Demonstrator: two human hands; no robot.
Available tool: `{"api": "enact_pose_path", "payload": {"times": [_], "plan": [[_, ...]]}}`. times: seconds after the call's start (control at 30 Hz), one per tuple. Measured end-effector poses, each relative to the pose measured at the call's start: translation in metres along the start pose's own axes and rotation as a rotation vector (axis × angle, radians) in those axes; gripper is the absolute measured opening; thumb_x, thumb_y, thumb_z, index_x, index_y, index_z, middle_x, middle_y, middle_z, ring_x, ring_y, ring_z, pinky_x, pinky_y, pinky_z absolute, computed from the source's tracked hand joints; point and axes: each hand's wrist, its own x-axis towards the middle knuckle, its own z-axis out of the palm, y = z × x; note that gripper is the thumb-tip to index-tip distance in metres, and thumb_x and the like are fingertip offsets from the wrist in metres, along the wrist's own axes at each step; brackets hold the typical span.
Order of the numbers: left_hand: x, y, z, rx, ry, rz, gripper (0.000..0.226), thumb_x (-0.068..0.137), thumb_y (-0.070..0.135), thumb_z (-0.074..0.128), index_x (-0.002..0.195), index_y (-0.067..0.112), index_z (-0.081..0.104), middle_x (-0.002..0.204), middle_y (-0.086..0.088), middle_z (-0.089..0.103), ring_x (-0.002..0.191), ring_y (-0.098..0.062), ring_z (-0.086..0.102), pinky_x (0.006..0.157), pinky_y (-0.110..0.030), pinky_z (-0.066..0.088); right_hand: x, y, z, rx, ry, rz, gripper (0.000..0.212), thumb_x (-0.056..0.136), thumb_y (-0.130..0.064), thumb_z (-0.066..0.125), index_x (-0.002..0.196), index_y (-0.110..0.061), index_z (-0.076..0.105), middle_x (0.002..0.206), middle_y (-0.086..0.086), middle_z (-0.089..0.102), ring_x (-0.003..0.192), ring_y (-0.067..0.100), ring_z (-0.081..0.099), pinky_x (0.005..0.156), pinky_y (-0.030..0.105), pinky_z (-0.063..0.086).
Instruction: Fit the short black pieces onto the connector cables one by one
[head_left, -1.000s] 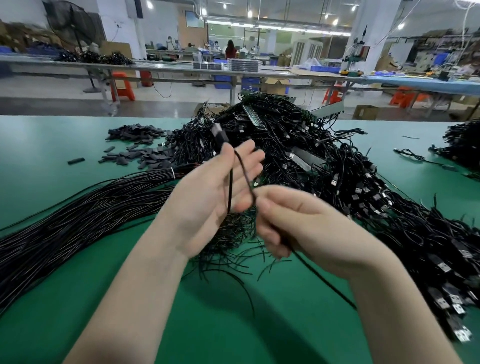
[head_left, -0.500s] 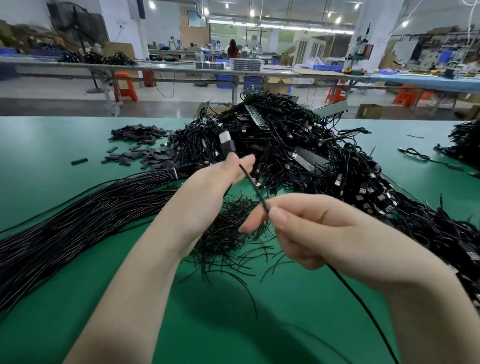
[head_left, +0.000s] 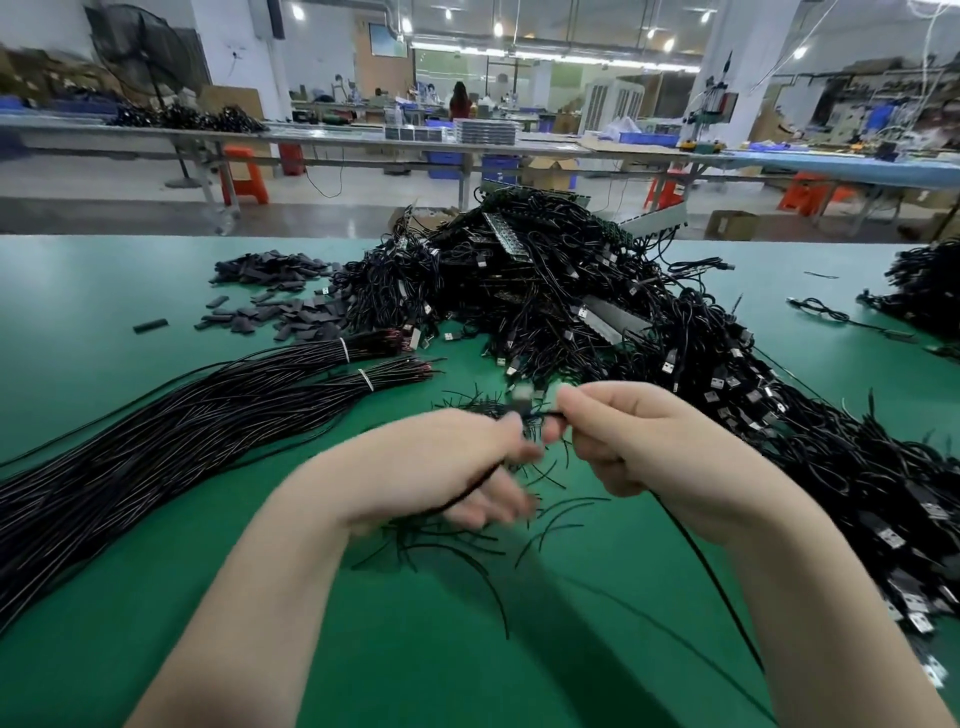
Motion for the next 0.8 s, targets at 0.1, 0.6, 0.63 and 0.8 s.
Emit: {"api": "enact_pose_path", "payload": {"times": [0.1, 0.6, 0.63, 0.8], "plan": [[0.013, 0.000, 0.003, -0.502, 0.300, 0.281, 0.045, 0.095, 0.047, 0.036, 0.125, 0.024, 0.060, 0.114, 0.012, 0.070, 0.105, -0.002, 0.066, 0.092, -0.025, 0.051, -0.006, -0.010, 0.012, 0.153, -0.169, -0.130, 0.028, 0.099, -0.034, 0.043, 0.099, -0.022, 0.069, 0.057, -0.012, 0.039, 0.047, 0.008, 0.028, 0.046, 0.017, 0.026], [0.004, 0.003, 0.006, -0.148, 0.306, 0.139, 0.039, 0.105, 0.040, 0.032, 0.111, 0.024, 0.067, 0.092, 0.006, 0.076, 0.086, -0.010, 0.071, 0.086, -0.030, 0.054, 0.002, -0.001, 0.009, -0.075, 0.108, -0.115, 0.030, 0.097, -0.039, 0.048, 0.088, -0.021, 0.071, 0.058, -0.010, 0.041, 0.051, 0.011, 0.033, 0.046, 0.022, 0.028], [0.008, 0.004, 0.007, -0.277, 0.402, 0.185, 0.038, 0.105, 0.039, 0.033, 0.112, 0.023, 0.067, 0.101, 0.005, 0.076, 0.097, -0.013, 0.071, 0.094, -0.036, 0.053, -0.001, -0.006, 0.014, 0.005, 0.052, -0.149, 0.028, 0.096, -0.033, 0.045, 0.095, -0.021, 0.070, 0.057, -0.012, 0.043, 0.049, 0.009, 0.036, 0.046, 0.019, 0.030], [0.002, 0.014, 0.004, -0.947, 0.301, 0.408, 0.043, 0.105, 0.035, 0.030, 0.112, 0.010, 0.065, 0.103, -0.004, 0.075, 0.094, -0.014, 0.072, 0.077, -0.024, 0.058, 0.003, -0.003, 0.037, 0.129, -0.178, -0.098, 0.030, 0.093, -0.041, 0.050, 0.077, -0.021, 0.066, 0.054, -0.006, 0.042, 0.046, 0.010, 0.039, 0.047, 0.019, 0.035]]}}
